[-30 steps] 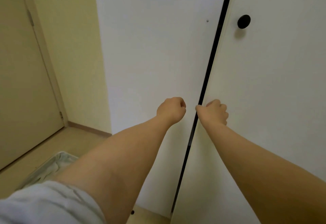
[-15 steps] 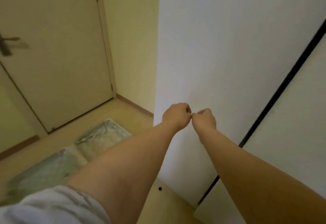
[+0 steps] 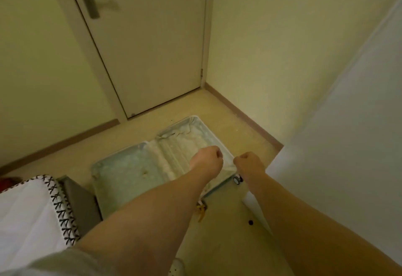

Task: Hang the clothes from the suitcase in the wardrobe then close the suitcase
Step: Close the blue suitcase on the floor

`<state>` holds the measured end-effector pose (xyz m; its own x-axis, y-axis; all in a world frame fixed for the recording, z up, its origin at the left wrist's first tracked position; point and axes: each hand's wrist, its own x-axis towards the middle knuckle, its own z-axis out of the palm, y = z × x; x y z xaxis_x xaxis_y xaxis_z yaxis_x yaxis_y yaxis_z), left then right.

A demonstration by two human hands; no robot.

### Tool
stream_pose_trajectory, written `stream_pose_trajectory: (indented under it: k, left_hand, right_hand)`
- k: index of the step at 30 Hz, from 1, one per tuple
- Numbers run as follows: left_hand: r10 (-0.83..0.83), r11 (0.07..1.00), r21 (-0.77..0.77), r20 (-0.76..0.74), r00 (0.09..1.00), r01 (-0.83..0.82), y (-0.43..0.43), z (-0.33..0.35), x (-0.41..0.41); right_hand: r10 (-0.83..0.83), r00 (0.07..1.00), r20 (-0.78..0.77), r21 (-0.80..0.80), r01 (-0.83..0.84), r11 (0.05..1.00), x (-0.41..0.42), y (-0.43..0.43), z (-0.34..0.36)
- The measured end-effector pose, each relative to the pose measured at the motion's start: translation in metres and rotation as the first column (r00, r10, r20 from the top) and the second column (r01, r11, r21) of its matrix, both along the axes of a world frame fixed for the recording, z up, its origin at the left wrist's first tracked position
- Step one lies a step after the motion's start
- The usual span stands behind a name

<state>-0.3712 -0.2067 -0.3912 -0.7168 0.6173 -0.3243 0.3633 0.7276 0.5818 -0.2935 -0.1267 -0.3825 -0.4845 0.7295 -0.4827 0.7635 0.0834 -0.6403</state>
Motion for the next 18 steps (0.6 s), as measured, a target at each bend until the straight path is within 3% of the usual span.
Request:
stream_pose_trajectory:
  k: [5,13,18]
  left_hand:
    - [0.129,0.989,-0.087,0.086,0.988,-0.121,-0.034,-0.041,-0.058]
    - [0.294,0.952,-0.117,0.112,0.949,-0.282,-0.04,-0.112,-0.13]
    - [0.394,0.916,-0.14,0.12,0.911,-0.377,-0.034,-0.205,-0.162]
  right_hand:
    - [0.148,0.983,0.108,-0.082,-0.14,0.987,-0.065,-0.021,-0.053]
    - [0.301,0.943,0.144,-0.132,-0.283,0.95,-0.142,-0.023,-0.136]
    - [0.378,0.916,0.134,-0.155,-0.357,0.921,-0.181,-0.006,-0.23]
